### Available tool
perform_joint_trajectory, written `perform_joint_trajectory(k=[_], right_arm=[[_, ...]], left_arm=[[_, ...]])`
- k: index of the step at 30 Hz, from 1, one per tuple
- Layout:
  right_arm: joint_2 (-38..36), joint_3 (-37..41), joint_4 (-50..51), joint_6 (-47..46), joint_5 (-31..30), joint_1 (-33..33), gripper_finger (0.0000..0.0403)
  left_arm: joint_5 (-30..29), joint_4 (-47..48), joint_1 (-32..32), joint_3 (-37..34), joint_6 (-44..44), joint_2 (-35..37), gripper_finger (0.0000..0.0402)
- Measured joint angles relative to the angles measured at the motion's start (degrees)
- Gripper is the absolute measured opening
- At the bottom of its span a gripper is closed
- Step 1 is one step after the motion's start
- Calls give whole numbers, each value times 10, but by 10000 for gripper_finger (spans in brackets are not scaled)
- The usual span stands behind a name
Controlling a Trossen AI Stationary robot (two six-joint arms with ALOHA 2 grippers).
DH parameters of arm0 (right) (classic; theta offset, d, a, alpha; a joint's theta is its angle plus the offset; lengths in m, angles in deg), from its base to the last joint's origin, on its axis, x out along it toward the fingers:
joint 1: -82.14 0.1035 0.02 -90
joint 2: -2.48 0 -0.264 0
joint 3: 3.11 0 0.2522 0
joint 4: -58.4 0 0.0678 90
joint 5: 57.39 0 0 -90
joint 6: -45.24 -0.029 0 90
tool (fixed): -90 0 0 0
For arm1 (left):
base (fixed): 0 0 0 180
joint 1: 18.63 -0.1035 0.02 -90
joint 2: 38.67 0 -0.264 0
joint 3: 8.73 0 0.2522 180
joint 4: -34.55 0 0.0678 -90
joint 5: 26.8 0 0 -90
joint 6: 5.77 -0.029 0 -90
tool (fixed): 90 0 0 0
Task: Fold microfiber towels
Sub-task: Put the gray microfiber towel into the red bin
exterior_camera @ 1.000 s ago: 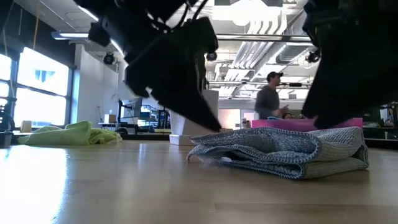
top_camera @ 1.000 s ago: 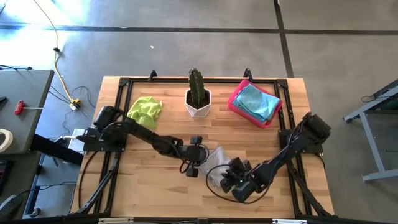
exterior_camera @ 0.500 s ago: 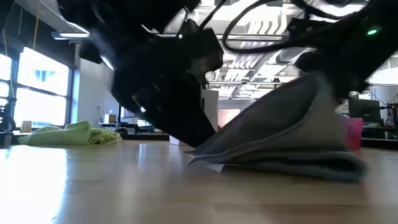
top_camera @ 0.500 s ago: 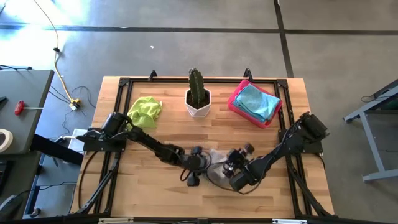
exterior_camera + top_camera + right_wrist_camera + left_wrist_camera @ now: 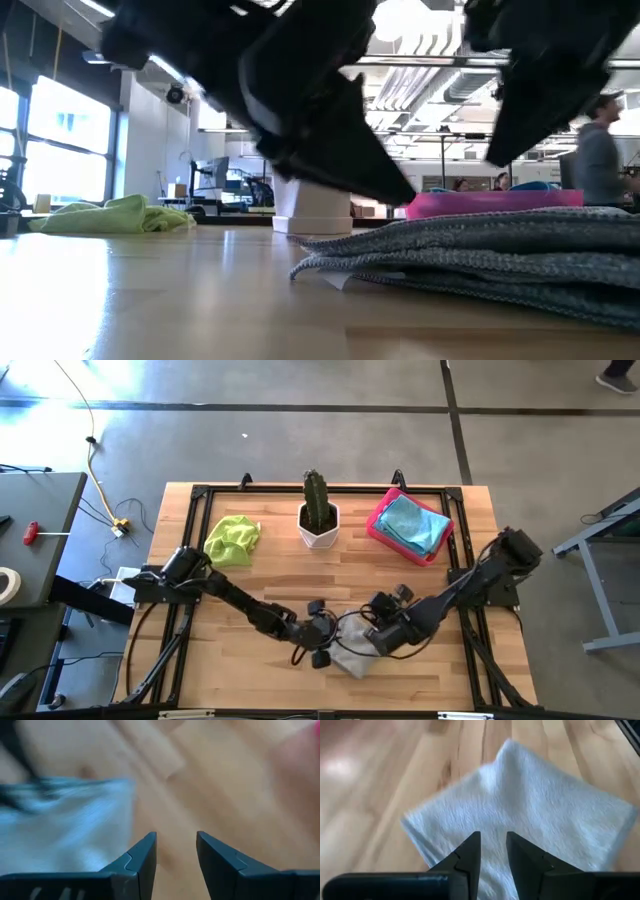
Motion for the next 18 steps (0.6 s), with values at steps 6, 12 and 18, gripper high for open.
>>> perform_joint_trajectory(k=[6,12,18], right_arm=[[-3,0,-20,-214,35,82,133],[51,0,-62,-369,-36,145,133],[106,0,-67,-419,-35,159,133]], left_arm=[[25,4,-17,30,-146,1,85],[72,29,-51,30,-178,1,85],[99,85,-70,24,-111,-3,85]])
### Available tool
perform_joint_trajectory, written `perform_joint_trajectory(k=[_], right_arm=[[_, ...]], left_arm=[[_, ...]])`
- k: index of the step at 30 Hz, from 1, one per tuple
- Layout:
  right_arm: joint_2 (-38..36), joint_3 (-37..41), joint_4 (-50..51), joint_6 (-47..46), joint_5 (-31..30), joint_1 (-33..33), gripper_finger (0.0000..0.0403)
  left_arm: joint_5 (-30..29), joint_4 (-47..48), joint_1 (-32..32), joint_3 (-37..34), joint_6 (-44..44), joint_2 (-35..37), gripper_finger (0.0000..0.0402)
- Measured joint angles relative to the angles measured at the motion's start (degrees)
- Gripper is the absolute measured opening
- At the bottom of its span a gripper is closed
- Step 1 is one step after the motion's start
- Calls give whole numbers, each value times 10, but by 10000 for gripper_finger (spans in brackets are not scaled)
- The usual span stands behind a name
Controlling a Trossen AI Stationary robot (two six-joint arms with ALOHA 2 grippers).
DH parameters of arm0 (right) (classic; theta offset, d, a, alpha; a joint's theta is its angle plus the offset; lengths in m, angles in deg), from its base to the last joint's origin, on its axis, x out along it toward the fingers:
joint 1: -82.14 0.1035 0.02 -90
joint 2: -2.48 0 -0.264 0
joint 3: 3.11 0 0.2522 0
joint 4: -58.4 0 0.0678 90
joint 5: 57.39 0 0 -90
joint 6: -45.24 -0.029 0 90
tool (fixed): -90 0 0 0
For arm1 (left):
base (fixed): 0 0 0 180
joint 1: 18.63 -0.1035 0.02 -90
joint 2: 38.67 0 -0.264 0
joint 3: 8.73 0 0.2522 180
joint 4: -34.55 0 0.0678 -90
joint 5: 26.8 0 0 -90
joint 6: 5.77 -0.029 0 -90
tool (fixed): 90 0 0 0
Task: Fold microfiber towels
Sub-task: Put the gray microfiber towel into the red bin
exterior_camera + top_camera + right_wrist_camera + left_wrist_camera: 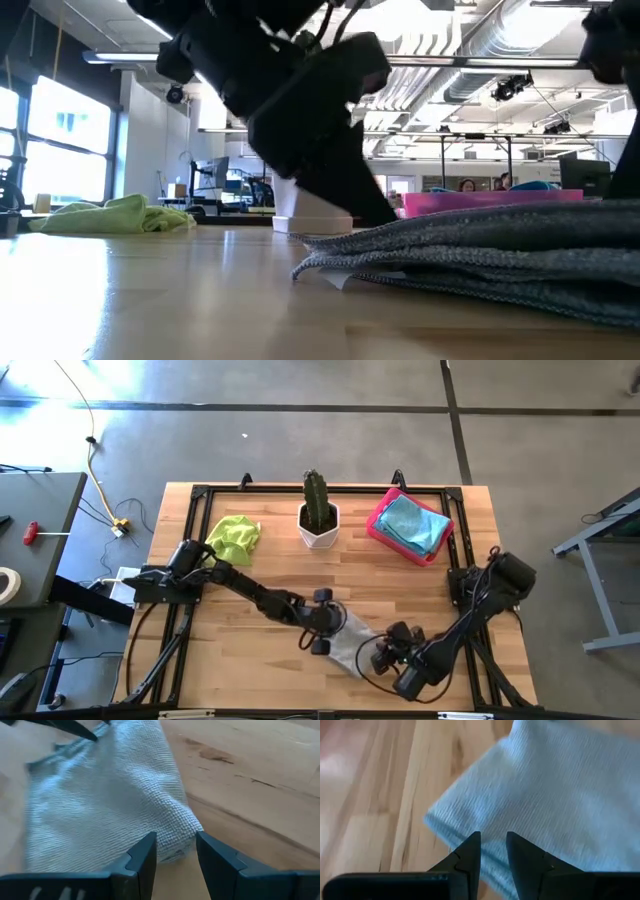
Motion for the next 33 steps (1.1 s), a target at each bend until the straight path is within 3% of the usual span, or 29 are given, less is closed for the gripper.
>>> perform_joint_trajectory(k=[6,12,15,19,24,33], right_arm=[[27,0,60,11,-10,-18,133],[29,0,163,51,-104,-46,133],[26,0,198,83,-117,-64,133],[-3,0,215,104,-55,-73,133],[-69,0,190,213,92,-60,133],[-101,0,86,250,112,-38,133]], left_arm=[[-3,55,7,-6,64,0,85],[-23,92,40,-5,206,5,85],[-34,82,60,-3,246,3,85],[-53,82,77,16,225,2,85],[-59,82,75,46,173,2,85],[-24,125,76,79,140,2,85]])
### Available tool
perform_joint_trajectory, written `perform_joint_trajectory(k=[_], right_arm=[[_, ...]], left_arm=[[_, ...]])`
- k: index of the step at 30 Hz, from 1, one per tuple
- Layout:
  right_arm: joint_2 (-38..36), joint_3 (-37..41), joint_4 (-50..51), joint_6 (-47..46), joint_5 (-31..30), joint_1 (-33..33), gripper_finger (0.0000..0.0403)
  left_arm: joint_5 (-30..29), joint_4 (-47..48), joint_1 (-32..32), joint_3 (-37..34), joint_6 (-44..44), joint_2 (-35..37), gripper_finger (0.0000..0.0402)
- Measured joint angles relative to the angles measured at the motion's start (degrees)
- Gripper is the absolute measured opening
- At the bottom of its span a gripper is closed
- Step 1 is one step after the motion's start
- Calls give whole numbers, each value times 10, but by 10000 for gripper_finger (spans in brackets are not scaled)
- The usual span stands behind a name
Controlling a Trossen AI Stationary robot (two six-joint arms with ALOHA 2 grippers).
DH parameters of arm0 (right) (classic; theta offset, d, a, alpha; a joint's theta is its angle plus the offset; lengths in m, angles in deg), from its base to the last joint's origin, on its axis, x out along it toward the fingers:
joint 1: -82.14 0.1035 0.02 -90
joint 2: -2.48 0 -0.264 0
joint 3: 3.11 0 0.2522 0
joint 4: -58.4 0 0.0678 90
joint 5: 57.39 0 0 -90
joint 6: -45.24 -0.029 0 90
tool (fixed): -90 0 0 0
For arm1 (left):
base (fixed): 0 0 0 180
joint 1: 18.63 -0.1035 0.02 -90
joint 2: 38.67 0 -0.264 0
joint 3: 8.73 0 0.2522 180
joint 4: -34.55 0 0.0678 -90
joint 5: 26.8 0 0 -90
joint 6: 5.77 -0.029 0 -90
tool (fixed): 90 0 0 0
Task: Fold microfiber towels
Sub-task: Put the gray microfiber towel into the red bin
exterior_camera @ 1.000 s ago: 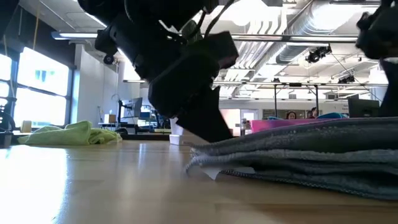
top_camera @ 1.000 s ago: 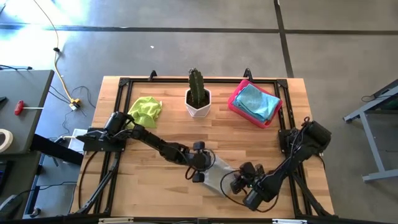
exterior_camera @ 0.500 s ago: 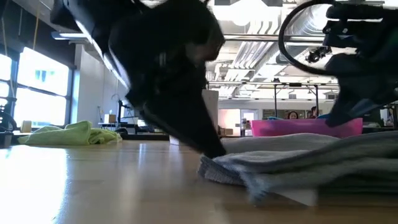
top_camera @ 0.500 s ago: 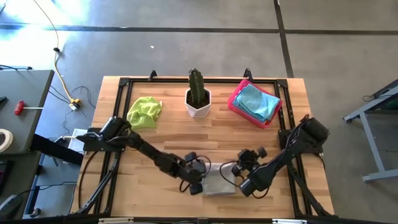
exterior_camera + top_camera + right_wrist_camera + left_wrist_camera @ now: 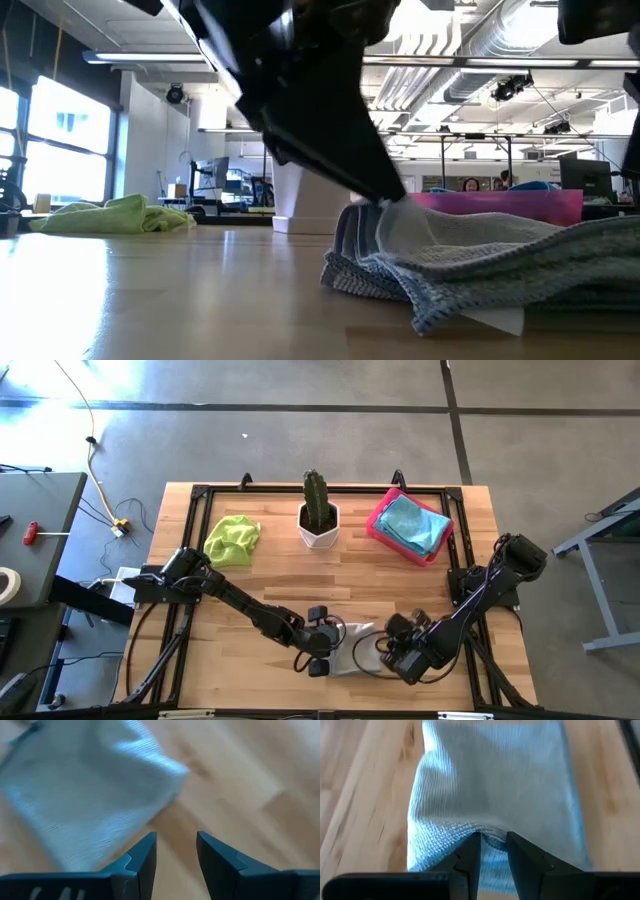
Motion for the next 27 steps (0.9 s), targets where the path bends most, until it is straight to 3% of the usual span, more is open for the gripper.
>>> perform_joint_trajectory(k=[5,11,15,18,27], right_arm=[[14,0,-78,71,22,1,133],[16,0,-54,106,51,-4,133],[16,1,-37,128,65,-8,133],[10,32,-87,132,64,-12,133],[-18,200,-370,7,53,-13,133]], left_arm=[[18,124,7,26,6,0,85],[6,234,21,63,26,1,85],[-23,222,30,79,11,1,85],[-40,197,31,81,-3,1,85],[-56,141,16,81,-31,-2,85]])
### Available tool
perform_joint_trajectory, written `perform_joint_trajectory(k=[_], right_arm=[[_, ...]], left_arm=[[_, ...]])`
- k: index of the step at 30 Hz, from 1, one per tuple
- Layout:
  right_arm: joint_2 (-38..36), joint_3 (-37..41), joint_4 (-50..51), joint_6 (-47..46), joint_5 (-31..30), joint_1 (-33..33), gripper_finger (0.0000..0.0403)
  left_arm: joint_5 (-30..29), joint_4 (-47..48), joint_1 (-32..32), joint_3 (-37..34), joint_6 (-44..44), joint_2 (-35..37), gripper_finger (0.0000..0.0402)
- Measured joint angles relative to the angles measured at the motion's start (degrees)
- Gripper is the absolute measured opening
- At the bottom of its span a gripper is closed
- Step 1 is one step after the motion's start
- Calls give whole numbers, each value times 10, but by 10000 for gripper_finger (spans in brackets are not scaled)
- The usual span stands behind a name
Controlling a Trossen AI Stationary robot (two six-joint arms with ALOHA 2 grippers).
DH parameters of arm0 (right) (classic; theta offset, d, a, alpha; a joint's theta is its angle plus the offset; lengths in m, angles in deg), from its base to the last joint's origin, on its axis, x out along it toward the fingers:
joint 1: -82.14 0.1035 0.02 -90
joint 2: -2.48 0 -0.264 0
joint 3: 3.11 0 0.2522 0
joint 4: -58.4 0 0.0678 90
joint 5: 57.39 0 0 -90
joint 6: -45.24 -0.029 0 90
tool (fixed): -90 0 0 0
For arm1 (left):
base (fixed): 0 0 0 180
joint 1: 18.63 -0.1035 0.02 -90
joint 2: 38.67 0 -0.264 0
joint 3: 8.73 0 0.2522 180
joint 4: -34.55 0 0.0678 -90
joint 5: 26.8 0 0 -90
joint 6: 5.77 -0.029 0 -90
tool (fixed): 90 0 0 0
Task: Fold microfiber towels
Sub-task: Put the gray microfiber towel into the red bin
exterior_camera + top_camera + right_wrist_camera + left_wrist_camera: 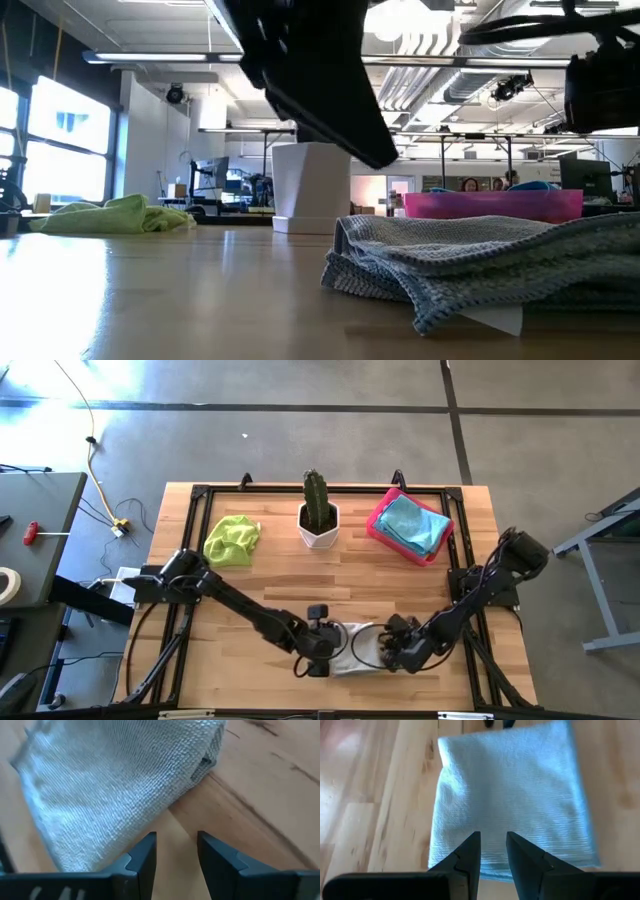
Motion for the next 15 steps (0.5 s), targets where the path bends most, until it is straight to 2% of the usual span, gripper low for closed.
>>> perform_joint_trajectory(k=[3,7,15], right_arm=[[-16,17,-28,-48,-1,4,133],[-24,21,-34,-59,-1,5,142],[-18,21,-98,-86,-6,-11,229]], left_arm=[[8,4,-6,0,-13,-14,85],[39,-1,-10,0,-12,-29,85],[79,2,-9,0,-4,-59,85]])
